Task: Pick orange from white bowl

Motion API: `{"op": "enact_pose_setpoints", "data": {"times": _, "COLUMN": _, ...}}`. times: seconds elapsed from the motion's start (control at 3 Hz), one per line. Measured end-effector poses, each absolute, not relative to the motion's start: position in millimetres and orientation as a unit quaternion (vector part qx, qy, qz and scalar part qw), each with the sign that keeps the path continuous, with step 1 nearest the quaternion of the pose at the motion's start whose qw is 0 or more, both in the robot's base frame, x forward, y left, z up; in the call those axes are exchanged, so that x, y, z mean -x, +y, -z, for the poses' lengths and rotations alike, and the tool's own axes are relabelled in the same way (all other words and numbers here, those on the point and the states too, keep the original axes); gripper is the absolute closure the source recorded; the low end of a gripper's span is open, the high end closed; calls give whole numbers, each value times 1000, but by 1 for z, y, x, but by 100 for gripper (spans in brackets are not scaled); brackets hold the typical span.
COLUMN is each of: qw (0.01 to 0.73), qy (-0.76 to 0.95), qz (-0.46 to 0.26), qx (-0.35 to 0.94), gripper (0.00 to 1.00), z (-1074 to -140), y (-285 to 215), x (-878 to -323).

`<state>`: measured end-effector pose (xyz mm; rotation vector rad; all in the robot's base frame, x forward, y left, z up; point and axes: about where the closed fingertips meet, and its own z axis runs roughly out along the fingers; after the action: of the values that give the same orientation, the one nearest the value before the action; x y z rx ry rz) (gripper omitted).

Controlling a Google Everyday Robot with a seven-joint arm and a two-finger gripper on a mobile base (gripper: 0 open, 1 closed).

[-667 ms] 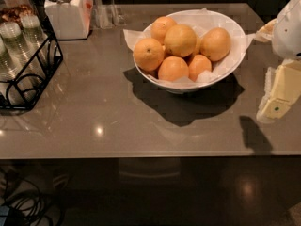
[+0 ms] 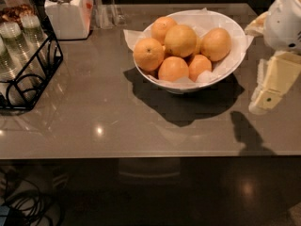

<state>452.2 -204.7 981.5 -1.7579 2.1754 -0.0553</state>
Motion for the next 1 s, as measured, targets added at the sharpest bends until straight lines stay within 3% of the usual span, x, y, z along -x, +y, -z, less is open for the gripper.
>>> {"op": "enact_pose_setpoints", "data": {"times": 0.33, "qw": 196, "qy": 743, "qz": -3, "qx": 640, "gripper": 0, "z": -990, "y": -179, "x": -486}}
{"op": "enact_pose_setpoints", "data": {"times": 0.67, "qw": 196, "qy": 743, "qz": -3, "qx": 640, "gripper": 0, "z": -990, "y": -179, "x": -486}}
{"op": "enact_pose_setpoints", "data": {"times": 1.0, "qw": 221, "qy": 709, "qz": -25, "qx": 670, "gripper": 0, "z": -1001, "y": -136, "x": -534}}
